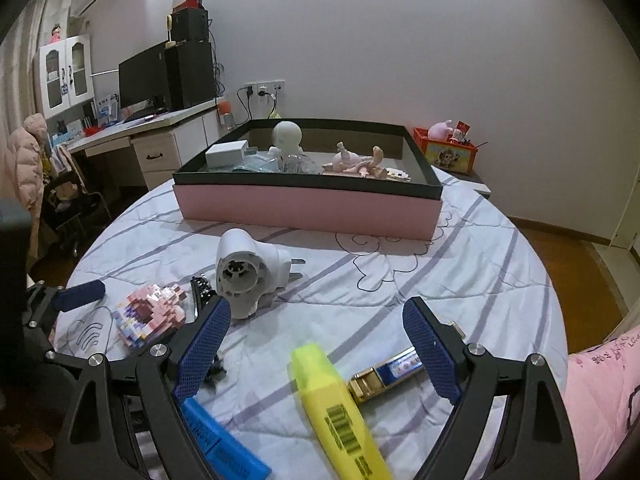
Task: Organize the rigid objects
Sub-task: 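Grasp the pink block toy with the left gripper while the right grasps the white hair dryer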
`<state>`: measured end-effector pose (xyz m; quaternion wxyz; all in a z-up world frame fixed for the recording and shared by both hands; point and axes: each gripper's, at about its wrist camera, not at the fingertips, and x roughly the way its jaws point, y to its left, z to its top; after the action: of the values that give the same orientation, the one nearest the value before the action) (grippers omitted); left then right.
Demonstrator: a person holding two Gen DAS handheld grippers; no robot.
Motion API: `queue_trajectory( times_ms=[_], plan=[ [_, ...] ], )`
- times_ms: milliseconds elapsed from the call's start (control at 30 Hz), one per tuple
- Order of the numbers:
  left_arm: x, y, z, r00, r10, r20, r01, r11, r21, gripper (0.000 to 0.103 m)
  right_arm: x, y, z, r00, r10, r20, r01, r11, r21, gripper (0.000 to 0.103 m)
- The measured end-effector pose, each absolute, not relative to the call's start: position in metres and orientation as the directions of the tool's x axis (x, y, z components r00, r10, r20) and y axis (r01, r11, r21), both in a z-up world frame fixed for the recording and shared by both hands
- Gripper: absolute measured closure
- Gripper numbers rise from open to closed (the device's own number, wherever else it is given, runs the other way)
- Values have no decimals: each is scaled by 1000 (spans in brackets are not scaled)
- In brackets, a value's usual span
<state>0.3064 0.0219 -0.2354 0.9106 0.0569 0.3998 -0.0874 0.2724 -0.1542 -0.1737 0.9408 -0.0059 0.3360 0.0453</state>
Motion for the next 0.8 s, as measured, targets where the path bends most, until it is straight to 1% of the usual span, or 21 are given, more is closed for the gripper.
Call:
queue_trajectory(
  times_ms=[33, 67, 100, 233, 400, 500, 633, 733, 800],
  plan=[
    [307, 22, -235, 661, -133, -739, 219, 975, 21, 26, 275, -154, -175, 765, 80, -639, -88, 996, 19, 14],
    [308, 21, -233, 663, -141, -735, 230, 973, 20, 45, 277, -153, -176, 759, 81, -646, -90, 996, 19, 14],
    [309, 20, -231, 666, -136, -733, 227, 974, 26, 49, 280, -152, -177, 755, 82, -651, -91, 996, 19, 14],
    [311, 29, -226, 675, -135, -725, 208, 978, 11, 50, 288, -147, -177, 745, 88, -661, -103, 995, 17, 14],
    [312, 48, -215, 701, -96, -707, 153, 988, 17, 49, 305, -135, -179, 715, 122, -689, -137, 990, 33, 14],
    [315, 54, -210, 713, -70, -697, 131, 991, 35, 49, 320, -129, -183, 680, 158, -716, -140, 987, 85, 14],
    [320, 56, -208, 714, -74, -697, 133, 991, 30, 49, 339, -125, -193, 627, 220, -747, -120, 975, 186, 14],
    [326, 53, -210, 707, -78, -703, 144, 989, 35, 49, 350, -123, -199, 610, 227, -759, -106, 973, 206, 14],
    [328, 51, -211, 703, -78, -707, 148, 988, 39, 49, 353, -122, -202, 605, 232, -762, -107, 972, 211, 23]
  ],
)
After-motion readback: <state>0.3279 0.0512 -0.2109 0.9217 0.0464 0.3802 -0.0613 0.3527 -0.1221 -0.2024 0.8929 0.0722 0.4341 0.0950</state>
